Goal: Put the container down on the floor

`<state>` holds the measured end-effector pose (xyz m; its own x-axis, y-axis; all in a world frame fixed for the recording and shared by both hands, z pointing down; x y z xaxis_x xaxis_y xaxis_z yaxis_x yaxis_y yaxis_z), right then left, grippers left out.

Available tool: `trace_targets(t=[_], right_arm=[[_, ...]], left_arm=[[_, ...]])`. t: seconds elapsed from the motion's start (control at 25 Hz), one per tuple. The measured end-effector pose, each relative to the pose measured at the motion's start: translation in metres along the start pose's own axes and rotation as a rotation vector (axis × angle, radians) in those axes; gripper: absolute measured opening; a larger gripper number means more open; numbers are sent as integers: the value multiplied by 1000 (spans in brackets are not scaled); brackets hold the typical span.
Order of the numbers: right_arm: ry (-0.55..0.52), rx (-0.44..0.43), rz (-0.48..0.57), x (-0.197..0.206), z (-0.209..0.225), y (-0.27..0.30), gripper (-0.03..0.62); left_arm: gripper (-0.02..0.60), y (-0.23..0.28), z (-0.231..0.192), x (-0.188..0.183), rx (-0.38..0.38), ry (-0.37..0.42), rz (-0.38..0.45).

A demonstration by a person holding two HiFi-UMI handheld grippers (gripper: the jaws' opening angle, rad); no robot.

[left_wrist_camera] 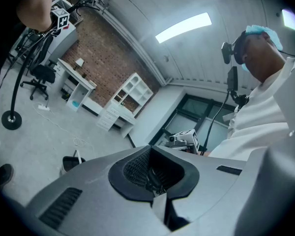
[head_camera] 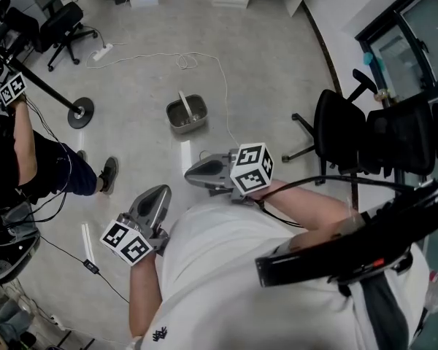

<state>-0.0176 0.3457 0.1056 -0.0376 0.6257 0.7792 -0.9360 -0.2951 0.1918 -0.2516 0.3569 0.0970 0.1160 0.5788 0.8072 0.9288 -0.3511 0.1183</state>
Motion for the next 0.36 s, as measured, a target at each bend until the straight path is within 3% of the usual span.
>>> trace_targets(t=[0.36], right_arm=[[15, 31, -22, 13, 26, -21, 17]], left_arm=[[11, 31, -12, 10, 19, -24, -34]])
Point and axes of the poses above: the fingertips, and each gripper's own axes: y forward along the fingers, z to its right, x out of its underside, the point moved 10 cm from there along -y, backward along the fingers, and after that the axes turned 1 degree about y, right-handed, at the moved point
